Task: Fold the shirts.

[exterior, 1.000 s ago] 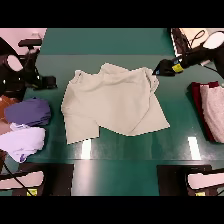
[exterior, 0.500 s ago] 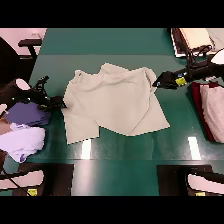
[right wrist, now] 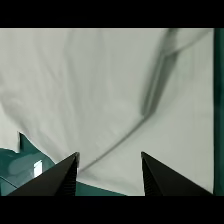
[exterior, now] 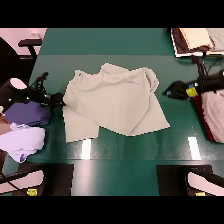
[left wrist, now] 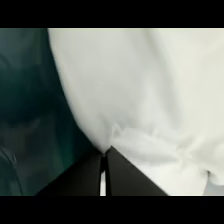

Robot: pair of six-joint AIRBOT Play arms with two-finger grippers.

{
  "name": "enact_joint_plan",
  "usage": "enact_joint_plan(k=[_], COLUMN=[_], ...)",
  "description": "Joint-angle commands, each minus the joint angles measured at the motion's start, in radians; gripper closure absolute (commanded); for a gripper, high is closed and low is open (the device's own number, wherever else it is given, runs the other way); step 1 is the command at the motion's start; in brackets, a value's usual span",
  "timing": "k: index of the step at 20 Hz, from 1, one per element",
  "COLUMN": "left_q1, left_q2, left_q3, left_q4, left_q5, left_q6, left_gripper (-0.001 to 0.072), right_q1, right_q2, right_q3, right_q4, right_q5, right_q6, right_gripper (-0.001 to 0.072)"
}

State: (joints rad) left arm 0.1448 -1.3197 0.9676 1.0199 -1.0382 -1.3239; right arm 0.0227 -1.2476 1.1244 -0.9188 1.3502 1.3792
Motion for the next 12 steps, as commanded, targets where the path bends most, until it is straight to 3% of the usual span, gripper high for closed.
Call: enact_joint_plan(k=[1,6,12], left_q1=[0.000,0.000,0.000], left_q2=[0.097,0.138,0.138], left_q3=[0.003,0.002,0.002], left_q4=[-0.003,-0.003,-0.008], left_q5=[0.044,0.014,0.010], left_q6=[0.017,0.016,0.016], left_gripper=[0.0681,0.0681,0.0681], right_q1=[-0.139,-0.302,-0.229], right_q2=[0.084,0.119,0.119], right_q3=[-0.254,-0.517,-0.589], right_q4=[0.000,0.002,0.011], right_q5=[-0.036,-0.072,-0.186], right_q6=[0.054,0.063,0.064], right_gripper=[0.0246,0.0249,0.0263])
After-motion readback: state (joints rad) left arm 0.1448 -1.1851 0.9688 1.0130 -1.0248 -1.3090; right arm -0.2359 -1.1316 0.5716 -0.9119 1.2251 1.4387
